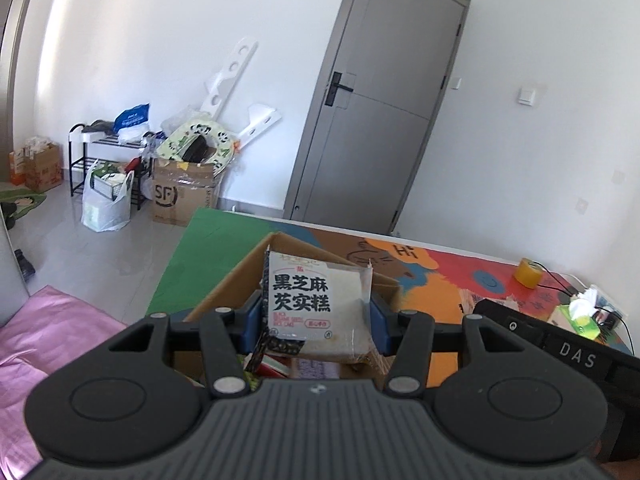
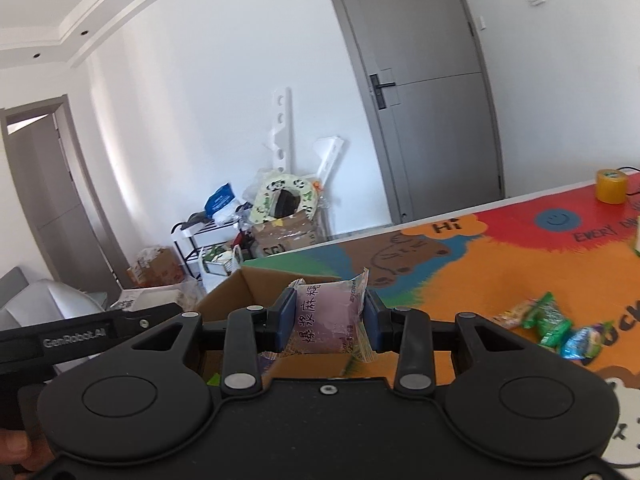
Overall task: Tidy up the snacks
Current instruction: 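Carry the sesame cake packet into the box and open the left gripper while the right carries its packet, then open the right gripper to drop the purple packet into the box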
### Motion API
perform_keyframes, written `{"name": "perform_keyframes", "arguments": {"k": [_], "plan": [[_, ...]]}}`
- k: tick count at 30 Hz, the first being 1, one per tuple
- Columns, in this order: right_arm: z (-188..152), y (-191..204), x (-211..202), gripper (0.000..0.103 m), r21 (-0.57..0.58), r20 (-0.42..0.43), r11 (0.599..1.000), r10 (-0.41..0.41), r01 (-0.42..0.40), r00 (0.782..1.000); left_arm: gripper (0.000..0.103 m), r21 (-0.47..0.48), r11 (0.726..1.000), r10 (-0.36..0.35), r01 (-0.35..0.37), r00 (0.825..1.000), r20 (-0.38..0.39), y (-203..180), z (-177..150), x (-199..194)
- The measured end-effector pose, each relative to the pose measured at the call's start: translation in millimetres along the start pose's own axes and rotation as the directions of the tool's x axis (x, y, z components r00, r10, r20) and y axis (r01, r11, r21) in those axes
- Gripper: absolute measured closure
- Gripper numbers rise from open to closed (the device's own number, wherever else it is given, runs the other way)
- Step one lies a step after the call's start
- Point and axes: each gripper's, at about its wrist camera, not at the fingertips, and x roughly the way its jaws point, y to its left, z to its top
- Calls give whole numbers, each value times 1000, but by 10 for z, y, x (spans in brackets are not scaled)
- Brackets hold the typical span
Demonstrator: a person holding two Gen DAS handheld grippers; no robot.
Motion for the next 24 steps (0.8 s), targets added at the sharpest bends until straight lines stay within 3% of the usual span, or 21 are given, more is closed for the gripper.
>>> {"name": "perform_keyframes", "arguments": {"k": [11, 24], "plan": [[46, 305, 258, 66, -35, -25, 999, 24, -25, 999, 45, -55, 998, 9, -12, 999, -54, 282, 46, 196], [142, 591, 521, 67, -36, -53, 994, 102, -104, 993, 38, -87, 995, 57, -57, 998, -6, 557, 172, -38]]}}
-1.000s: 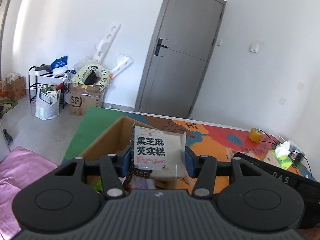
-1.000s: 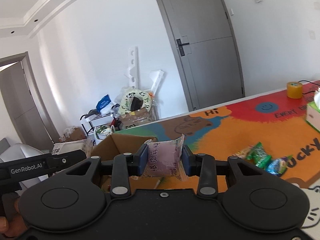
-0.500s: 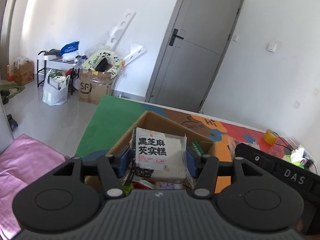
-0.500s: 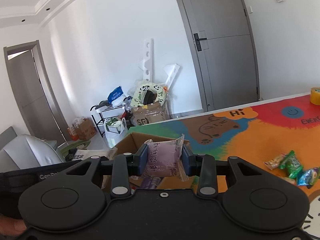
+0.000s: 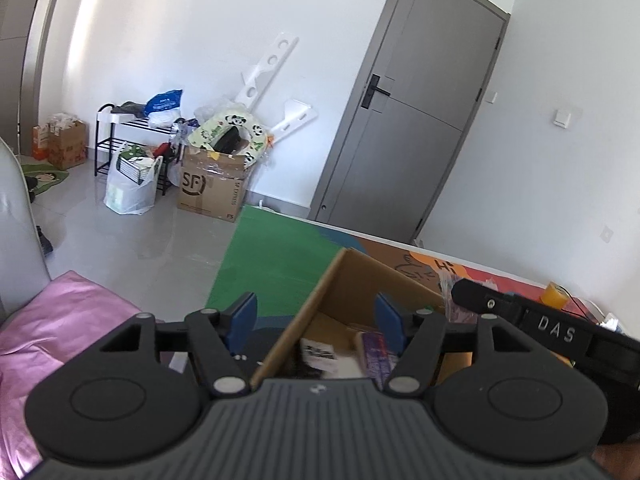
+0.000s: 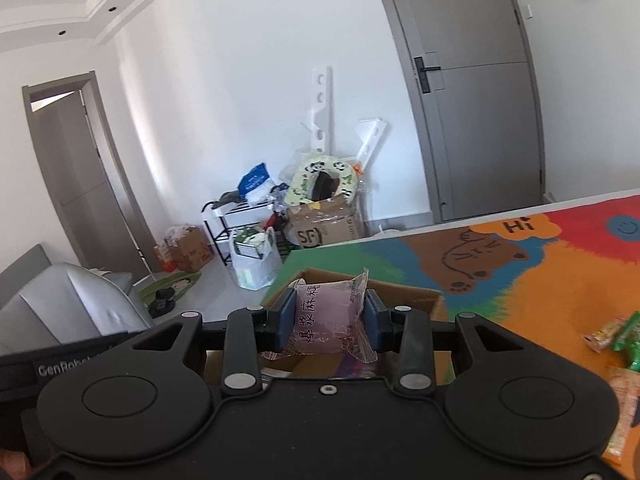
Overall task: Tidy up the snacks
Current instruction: 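Open the right gripper to drop the purple packet into the box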
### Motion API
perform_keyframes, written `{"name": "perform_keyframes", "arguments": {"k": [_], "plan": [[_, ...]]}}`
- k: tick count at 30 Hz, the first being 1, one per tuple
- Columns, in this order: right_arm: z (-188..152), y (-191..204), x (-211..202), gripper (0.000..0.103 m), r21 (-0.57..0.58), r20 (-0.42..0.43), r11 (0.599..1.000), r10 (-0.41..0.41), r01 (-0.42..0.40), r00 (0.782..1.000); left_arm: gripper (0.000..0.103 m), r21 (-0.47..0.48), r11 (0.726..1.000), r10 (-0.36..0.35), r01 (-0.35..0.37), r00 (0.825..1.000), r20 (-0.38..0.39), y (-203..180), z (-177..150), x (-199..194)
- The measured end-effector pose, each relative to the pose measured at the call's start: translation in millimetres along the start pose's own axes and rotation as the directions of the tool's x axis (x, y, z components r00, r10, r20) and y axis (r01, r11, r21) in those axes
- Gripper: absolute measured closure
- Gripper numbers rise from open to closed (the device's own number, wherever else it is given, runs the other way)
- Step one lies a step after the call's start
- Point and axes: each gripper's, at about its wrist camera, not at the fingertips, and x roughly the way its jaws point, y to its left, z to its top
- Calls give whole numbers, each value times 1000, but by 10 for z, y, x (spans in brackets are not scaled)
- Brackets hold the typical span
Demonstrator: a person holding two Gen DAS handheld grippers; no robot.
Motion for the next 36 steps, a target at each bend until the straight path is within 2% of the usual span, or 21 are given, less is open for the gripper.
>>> {"name": "perform_keyframes", "arguments": {"k": [6, 8, 9, 10, 14, 18, 29, 36], "plan": [[72, 57, 118, 64, 2, -22, 999, 46, -46, 999, 32, -18, 999, 32, -32, 999, 10, 76, 41, -27], [70, 56, 108, 55, 12, -28, 998, 55, -55, 998, 30, -25, 999, 41, -41, 999, 11, 90, 52, -29], [71, 54, 84, 44, 14, -19, 999, 52, -52, 998, 29, -26, 999, 46, -46, 999, 11, 89, 57, -27], [67, 47, 45, 39, 11, -10, 999, 45, -45, 999, 29, -27, 999, 47, -47, 999, 12, 90, 61, -27], [43, -24, -98, 37, 19, -17, 1000, 19, -19, 1000, 26, -26, 999, 34, -33, 999, 13, 43, 54, -40], [-17, -139, -270, 30, 31, -16, 999, -16, 16, 1000, 22, -12, 1000, 14, -14, 1000, 18, -64, 0, -86], [-177, -518, -656, 23, 72, -22, 992, -98, 99, 995, 15, 55, 998, -37, 37, 999, -13, -450, -165, -106], [-284, -810, -938, 12, 114, -4, 984, -139, 139, 990, 14, 91, 993, -71, 74, 997, -34, -736, -270, -84]]}}
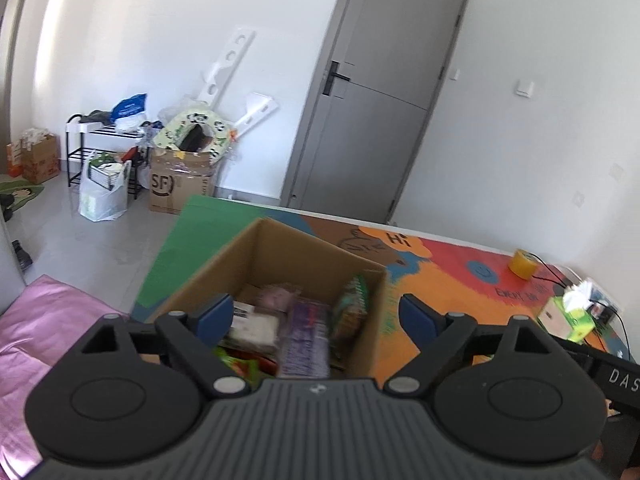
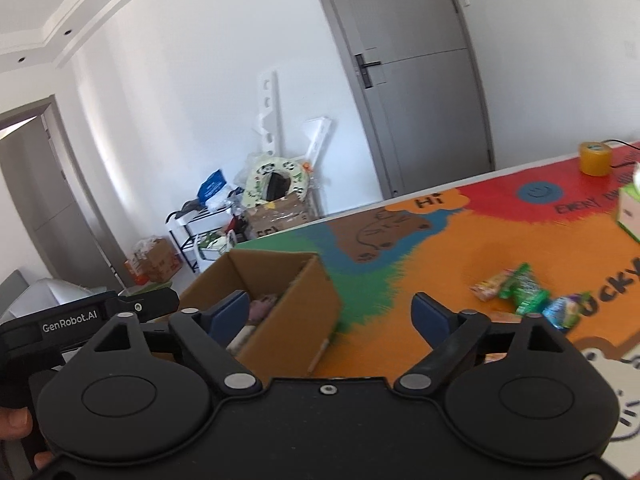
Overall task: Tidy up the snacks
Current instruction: 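Open the right gripper to drop the purple packet into the box, then move both open grippers back over the remaining snacks on the mat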
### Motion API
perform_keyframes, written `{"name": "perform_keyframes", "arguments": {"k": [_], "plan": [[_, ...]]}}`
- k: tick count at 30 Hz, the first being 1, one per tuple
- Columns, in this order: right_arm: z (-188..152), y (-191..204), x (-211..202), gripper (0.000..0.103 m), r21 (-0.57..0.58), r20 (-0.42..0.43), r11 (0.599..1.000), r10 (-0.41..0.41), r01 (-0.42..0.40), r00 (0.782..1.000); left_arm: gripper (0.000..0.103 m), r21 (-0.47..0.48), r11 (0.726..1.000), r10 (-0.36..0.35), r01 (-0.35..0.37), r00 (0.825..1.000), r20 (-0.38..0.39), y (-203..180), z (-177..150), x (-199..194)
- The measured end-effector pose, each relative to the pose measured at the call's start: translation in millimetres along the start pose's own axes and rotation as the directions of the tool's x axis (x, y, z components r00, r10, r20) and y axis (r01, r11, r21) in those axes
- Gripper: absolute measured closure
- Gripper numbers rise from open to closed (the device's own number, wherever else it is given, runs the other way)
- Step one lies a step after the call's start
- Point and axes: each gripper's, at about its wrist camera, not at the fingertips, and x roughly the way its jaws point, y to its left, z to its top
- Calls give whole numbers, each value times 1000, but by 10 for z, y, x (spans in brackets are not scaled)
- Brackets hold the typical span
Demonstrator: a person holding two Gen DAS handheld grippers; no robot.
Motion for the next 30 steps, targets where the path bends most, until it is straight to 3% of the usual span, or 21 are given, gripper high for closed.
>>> {"name": "perform_keyframes", "arguments": {"k": [3, 9, 30], "plan": [[-21, -164, -92, 12, 23, 5, 999, -27, 27, 1000, 14, 12, 1000, -26, 26, 1000, -6, -151, -60, 13], [-39, -462, -306, 0, 50, 39, 995, -86, 84, 996, 14, 32, 996, -78, 78, 997, -20, -414, -157, 68], [-210, -1352, -503, 0, 179, 27, 960, -222, 213, 975, 10, 103, 983, -140, 150, 985, -100, -1140, -479, 472]]}}
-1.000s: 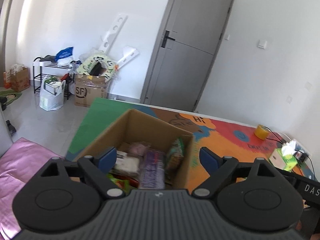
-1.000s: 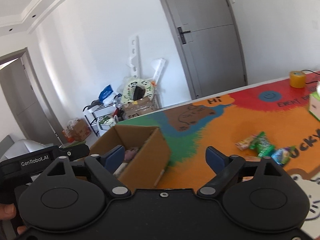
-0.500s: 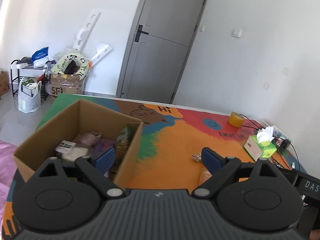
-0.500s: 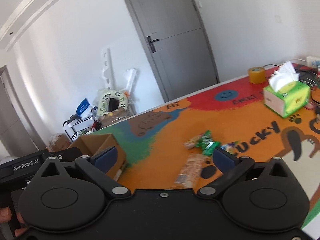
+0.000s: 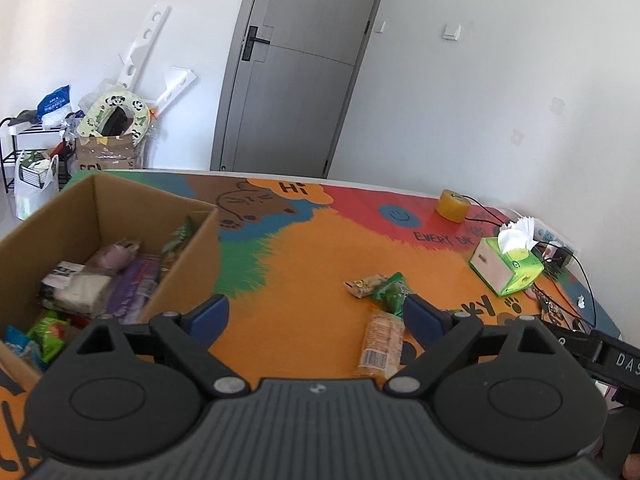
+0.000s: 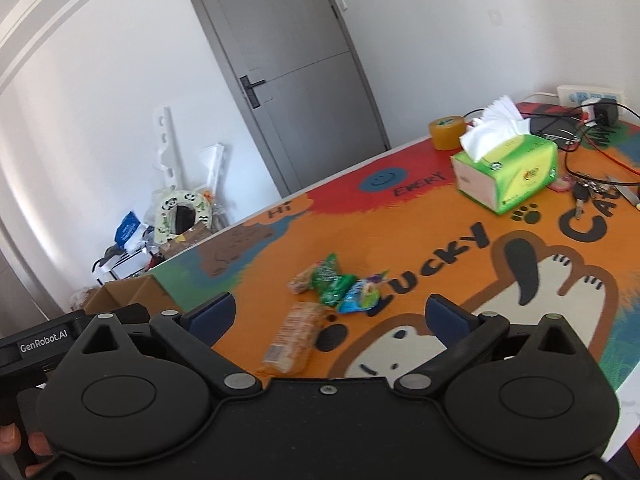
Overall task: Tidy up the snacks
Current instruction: 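Move both open grippers back over the remaining snacks on the mat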
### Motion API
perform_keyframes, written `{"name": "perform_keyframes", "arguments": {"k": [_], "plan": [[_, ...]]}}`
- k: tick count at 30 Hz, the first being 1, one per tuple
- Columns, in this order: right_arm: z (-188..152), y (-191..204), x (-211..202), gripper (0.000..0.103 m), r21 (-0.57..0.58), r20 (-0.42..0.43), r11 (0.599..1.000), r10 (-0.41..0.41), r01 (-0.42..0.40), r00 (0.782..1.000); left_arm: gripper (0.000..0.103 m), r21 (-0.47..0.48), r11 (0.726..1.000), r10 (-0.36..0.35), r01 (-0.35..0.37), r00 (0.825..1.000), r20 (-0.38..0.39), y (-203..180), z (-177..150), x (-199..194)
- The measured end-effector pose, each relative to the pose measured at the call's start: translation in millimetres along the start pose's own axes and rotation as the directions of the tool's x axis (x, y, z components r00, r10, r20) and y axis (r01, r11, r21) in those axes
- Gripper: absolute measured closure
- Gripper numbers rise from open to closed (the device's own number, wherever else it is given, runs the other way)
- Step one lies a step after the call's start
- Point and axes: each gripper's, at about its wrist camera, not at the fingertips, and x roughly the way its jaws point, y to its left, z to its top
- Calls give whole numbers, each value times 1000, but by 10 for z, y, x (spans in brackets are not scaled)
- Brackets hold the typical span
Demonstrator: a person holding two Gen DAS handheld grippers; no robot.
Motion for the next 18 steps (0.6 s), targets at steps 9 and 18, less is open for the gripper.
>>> {"name": "perform_keyframes", "arguments": {"k": [9, 18], "plan": [[-42, -210, 119, 7, -11, -9, 1000, -15, 15, 1000, 11, 33, 999, -22, 23, 999, -32, -232, -89, 263], [-83, -359, 327, 23, 20, -46, 1000, 19, -18, 999, 14, 65, 997, -31, 35, 997, -66, -437, -177, 530]]}}
